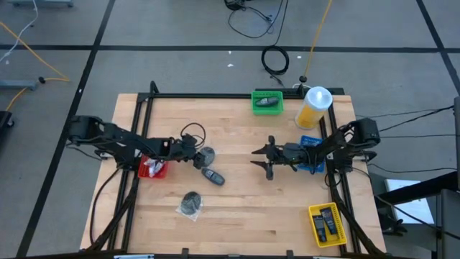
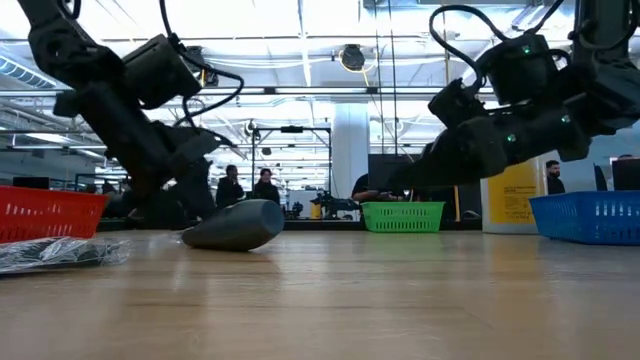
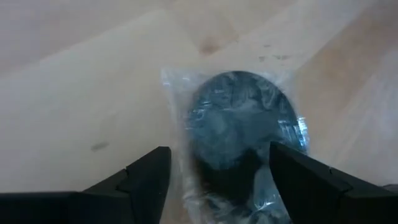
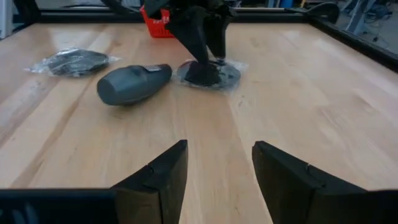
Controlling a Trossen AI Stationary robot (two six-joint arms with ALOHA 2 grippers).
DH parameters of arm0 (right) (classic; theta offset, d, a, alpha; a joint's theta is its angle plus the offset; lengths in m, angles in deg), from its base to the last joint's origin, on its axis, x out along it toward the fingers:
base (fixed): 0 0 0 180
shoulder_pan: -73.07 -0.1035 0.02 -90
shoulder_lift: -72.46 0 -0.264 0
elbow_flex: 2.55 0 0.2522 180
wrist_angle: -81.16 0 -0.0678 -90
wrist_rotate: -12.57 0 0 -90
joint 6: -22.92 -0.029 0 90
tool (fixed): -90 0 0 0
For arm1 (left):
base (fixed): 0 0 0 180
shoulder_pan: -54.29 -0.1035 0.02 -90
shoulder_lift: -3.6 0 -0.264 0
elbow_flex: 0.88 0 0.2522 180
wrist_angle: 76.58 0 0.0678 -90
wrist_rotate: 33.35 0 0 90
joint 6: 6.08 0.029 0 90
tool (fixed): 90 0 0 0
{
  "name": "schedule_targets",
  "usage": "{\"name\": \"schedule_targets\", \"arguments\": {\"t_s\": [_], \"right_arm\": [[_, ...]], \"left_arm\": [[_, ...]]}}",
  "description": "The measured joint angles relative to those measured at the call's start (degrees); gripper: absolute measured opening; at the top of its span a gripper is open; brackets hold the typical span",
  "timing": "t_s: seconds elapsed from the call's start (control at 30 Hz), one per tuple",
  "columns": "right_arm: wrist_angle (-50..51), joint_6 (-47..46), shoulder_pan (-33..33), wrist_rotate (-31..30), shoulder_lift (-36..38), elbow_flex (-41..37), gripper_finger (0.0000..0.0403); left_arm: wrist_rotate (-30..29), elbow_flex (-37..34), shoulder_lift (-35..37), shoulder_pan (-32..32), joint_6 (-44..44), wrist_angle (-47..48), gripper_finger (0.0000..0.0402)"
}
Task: Pick & Place Travel size toiletries
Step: Put the black hairbrush into the blue bin
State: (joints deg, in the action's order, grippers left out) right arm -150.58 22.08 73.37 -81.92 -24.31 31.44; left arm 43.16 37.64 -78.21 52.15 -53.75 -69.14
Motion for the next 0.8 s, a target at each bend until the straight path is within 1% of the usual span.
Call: {"name": "schedule_targets", "arguments": {"t_s": [0.1, 0.23, 0.3, 0.43, 0.47, 0.57, 0.63, 0.73, 0.8], "right_arm": [[0.1, 0.0, 0.0, 0.1, 0.0, 0.0, 0.0171], [-0.4, 0.0, 0.0, 0.1, 0.7, 0.0, 0.0171], [-0.2, 0.0, 0.0, 0.2, 0.7, 0.0, 0.0171], [0.1, -0.2, 0.0, 0.2, 0.7, 0.0, 0.0171], [0.2, 0.2, 0.0, 0.3, 0.7, 0.0, 0.0171], [0.2, 5.3, -0.2, 3.3, 0.7, 0.1, 0.0171], [1.3, 11.4, -1.0, 4.6, 0.7, 0.8, 0.0171], [4.8, 22.4, -2.4, 3.8, 0.7, 3.4, 0.0172], [8.4, 30.2, -3.7, 1.2, 0.7, 6.0, 0.0179]], "left_arm": [[1.2, 0.1, -3.3, 0.0, 0.0, -4.9, 0.0229], [1.5, 0.1, -7.1, -0.1, 2.1, -12.1, 0.0158], [2.3, 0.1, -8.4, 0.0, 5.0, -16.0, 0.0115], [3.1, 0.0, -9.2, -0.1, 13.4, -24.0, 0.0025], [3.2, 0.0, -9.2, -0.2, 15.5, -26.0, 0.0013], [4.2, 0.0, -9.2, -0.4, 19.9, -32.3, 0.0013], [8.2, 0.5, -9.1, -1.5, 20.4, -35.9, 0.0009], [12.2, 2.2, -9.1, -3.4, 16.8, -36.2, 0.0003], [14.2, 3.3, -9.1, -4.6, 13.9, -36.1, 0.0006]]}}
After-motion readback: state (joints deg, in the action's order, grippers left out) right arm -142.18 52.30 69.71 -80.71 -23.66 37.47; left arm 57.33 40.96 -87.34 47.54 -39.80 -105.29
